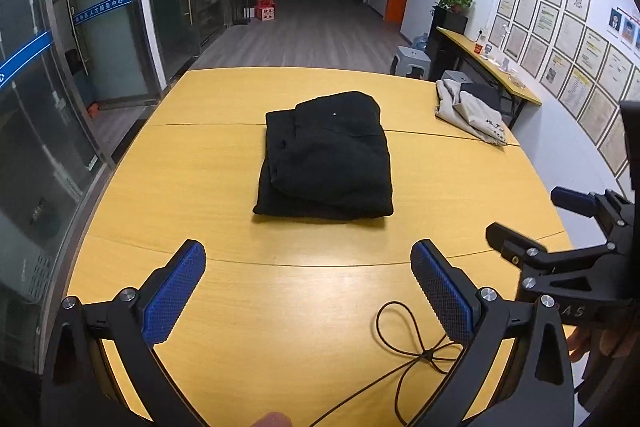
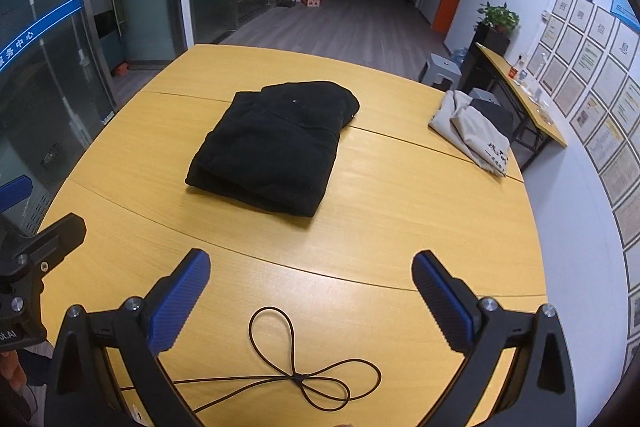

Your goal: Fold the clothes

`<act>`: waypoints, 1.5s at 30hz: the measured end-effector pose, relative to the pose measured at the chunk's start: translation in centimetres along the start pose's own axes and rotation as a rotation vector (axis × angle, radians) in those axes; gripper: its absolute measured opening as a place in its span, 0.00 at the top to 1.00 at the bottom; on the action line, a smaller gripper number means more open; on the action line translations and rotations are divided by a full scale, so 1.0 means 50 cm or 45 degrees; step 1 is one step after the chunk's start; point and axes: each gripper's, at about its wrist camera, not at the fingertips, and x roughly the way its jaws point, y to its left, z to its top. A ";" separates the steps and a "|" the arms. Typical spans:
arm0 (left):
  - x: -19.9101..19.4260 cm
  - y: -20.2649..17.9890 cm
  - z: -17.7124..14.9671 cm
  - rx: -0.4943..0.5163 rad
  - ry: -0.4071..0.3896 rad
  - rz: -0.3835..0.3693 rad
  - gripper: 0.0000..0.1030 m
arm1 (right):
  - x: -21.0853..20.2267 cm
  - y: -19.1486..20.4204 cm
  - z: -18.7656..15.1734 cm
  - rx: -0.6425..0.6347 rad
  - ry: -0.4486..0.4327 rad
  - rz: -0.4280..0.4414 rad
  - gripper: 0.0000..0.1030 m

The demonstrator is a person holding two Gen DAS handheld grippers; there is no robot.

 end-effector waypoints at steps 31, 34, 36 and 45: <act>0.001 0.006 0.016 0.009 -0.030 0.005 0.00 | -0.004 0.019 0.007 -0.030 0.018 -0.086 0.00; 0.003 0.008 0.016 -0.007 -0.022 -0.013 0.00 | -0.003 0.022 0.006 -0.033 0.020 -0.084 0.00; 0.004 0.010 0.016 -0.022 -0.020 -0.020 0.00 | -0.001 0.024 0.006 -0.038 0.023 -0.081 0.00; 0.011 0.010 0.022 -0.042 -0.030 0.005 0.00 | 0.007 0.028 0.006 -0.049 0.035 -0.082 0.00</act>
